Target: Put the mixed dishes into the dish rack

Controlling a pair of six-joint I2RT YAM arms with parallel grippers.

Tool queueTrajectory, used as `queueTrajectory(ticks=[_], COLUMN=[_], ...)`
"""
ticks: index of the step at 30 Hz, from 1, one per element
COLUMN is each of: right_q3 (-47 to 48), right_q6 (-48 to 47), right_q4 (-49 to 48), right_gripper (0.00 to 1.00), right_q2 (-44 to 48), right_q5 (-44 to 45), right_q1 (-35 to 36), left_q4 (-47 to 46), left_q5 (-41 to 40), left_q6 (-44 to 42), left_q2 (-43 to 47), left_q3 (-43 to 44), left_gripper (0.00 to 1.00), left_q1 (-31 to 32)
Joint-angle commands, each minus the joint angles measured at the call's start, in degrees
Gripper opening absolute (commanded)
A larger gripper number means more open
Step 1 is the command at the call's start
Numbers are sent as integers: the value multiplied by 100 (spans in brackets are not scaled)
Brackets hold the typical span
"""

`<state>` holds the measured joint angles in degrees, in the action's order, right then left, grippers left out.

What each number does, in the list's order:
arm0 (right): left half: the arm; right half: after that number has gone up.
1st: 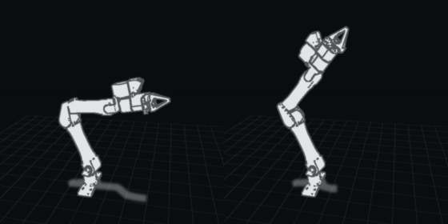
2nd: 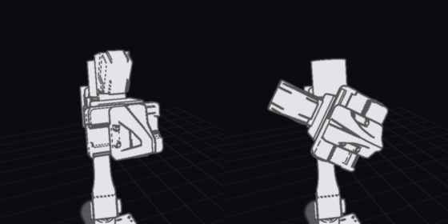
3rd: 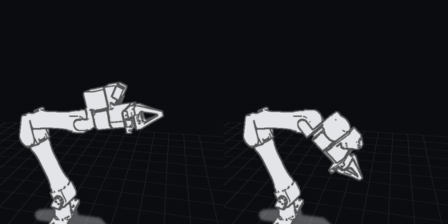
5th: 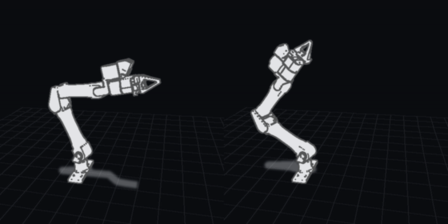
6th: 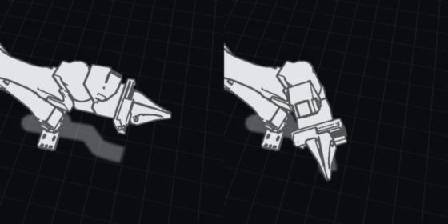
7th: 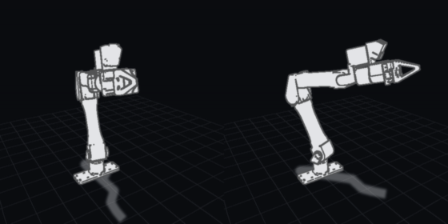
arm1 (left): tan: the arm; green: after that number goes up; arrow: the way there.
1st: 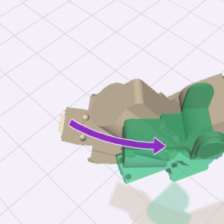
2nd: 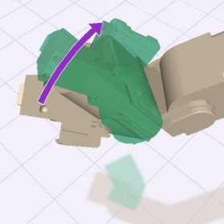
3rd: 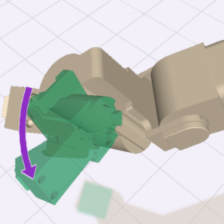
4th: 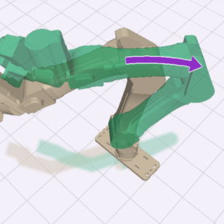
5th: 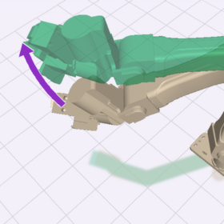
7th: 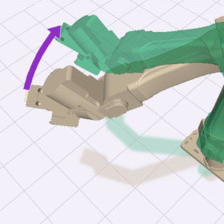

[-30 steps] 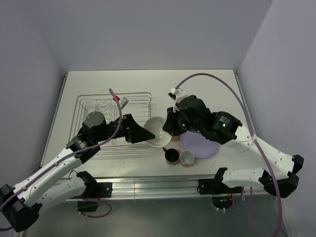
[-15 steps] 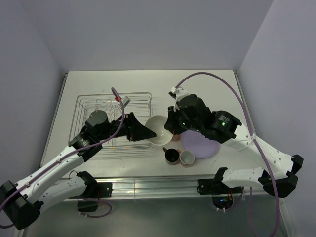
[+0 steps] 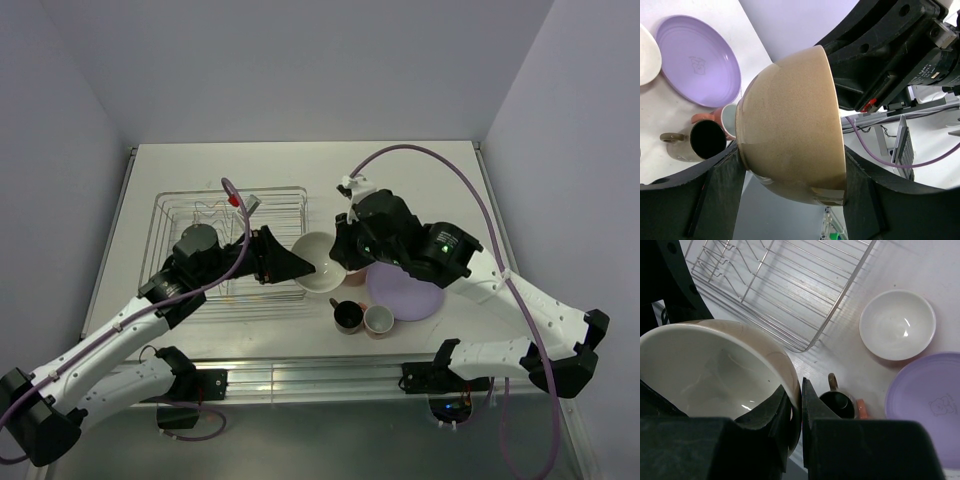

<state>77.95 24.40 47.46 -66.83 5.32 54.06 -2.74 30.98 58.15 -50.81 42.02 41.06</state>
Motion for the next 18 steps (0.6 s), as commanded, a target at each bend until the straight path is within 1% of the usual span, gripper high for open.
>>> queueTrajectory(ticks=[1,6,7,8,10,12,13,14,18], right_q3=[141,106,89,62,27,1,-17,-34,-70], right_q6=[188,179,188,179,170,170,170,161,161], right_q4=[-686,-721,-738,-747,-773,-782,-817,-835,-861], right_gripper=[13,15,19,32,34,44,46,52,53], right_q2=[3,29,38,56,100,135,152,170,188], right_q5=[-75,-101,-102,-102,-102,-137,-163,-189,-251], right_q1=[-54,-89,-98,-98,-115,-150,-159,-168,-186], left_q4=[-367,-385,-394,-350,-350,-332,-323,-306,-359], left_q5=[-119,-154,-163,-180,-215,-224,-224,-224,-259], left_q6=[-208,-199,-208,-216,-225,-225,-234,-234,-208], left_q2=[159,194,211,220,255,264,256,255,264], left_q3=[219,166,166,166,166,157,149,149,87], left_gripper=[0,0,0,0,0,0,0,0,0], left_q1=[51,51,51,51,51,51,51,51,43])
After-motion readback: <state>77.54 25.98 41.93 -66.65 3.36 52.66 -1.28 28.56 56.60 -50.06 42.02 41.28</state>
